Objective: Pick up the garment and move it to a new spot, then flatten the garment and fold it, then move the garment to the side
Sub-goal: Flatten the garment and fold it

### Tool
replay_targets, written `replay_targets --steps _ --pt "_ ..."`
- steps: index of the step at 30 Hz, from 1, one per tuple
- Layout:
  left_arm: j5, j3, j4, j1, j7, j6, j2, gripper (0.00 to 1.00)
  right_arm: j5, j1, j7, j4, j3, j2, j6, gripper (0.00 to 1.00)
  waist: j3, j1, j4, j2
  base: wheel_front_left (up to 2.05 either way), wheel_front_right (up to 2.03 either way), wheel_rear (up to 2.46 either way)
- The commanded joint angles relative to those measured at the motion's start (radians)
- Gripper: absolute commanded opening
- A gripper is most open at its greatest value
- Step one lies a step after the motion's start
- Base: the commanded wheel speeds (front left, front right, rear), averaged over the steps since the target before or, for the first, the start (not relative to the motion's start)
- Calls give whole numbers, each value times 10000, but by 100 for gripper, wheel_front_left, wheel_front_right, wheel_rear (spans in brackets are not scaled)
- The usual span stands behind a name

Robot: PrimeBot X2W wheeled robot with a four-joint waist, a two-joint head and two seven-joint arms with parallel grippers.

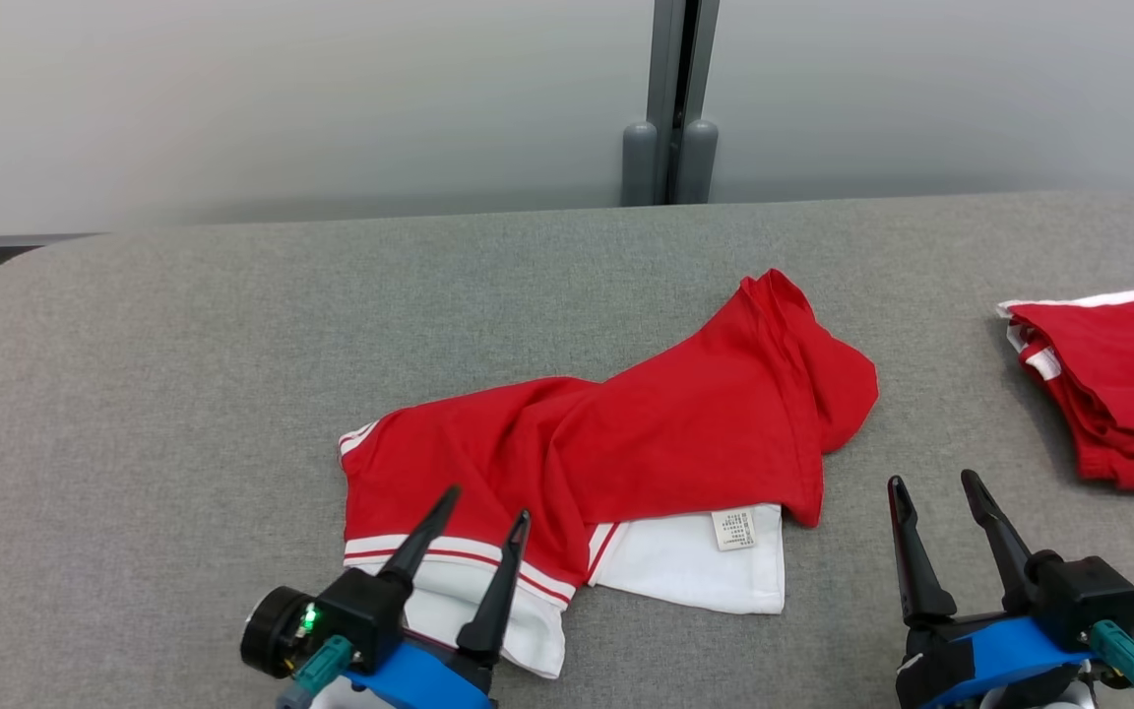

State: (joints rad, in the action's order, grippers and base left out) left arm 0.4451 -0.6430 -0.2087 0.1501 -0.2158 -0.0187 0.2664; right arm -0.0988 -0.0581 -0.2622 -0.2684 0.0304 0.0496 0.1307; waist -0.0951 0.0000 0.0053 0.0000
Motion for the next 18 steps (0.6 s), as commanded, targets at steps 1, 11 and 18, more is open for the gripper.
replay_targets --steps 1,11,18 --pt "-21 128 -1 -80 -89 -118 55 100 -45 29 -39 7 -27 15 1 100 88 0 9 0 0 0 0" --pt "719 1339 -718 -726 -464 -614 -314 100 -217 214 -38 -53 -250 17 1 100 639 0 -88 0 0 0 0" --pt "527 2013 -1087 -1203 -498 -671 -591 100 -312 258 -38 -236 -515 17 1 100 882 0 -173 0 0 0 0"
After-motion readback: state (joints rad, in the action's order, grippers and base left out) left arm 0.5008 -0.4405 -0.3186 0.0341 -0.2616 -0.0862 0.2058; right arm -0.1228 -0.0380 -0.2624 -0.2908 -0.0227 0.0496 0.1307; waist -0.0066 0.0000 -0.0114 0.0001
